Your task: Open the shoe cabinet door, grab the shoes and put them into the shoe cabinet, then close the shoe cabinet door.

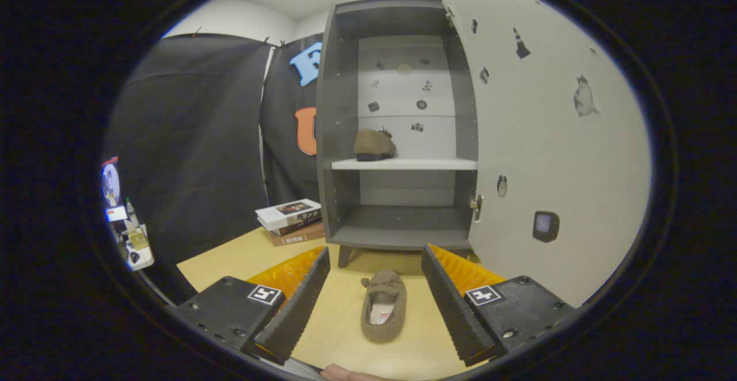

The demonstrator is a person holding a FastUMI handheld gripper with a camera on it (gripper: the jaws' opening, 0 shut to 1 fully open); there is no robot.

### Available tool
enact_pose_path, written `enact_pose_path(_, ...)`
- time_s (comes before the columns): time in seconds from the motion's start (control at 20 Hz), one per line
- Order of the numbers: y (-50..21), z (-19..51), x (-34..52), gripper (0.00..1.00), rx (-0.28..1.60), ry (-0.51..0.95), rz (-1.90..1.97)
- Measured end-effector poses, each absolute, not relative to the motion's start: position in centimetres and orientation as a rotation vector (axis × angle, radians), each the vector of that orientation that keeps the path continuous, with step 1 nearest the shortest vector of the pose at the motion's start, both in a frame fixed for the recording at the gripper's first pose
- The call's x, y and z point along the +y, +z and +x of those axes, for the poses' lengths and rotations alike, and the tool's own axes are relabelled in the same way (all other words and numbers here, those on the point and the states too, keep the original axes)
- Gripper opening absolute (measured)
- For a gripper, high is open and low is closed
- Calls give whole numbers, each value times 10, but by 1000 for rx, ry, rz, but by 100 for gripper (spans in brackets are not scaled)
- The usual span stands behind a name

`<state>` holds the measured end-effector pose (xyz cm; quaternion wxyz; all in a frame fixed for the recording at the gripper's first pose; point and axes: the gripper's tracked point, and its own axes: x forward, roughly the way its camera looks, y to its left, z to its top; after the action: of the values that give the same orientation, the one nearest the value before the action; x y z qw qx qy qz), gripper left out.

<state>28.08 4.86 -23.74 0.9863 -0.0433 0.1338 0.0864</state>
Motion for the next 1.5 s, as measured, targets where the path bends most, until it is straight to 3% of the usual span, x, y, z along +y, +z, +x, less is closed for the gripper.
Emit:
enact_pose_path(0.3,-338,312,62,98,415,196,-153)
enact_pose_path(0.5,-384,351,60,88,497,154,-123)
enact_pose_path(0.8,-431,381,60,60,567,131,-57)
enact_pose_path(1.05,-433,386,67,12,596,169,176)
enact_pose_path(1.5,-367,360,49,9,484,149,120)
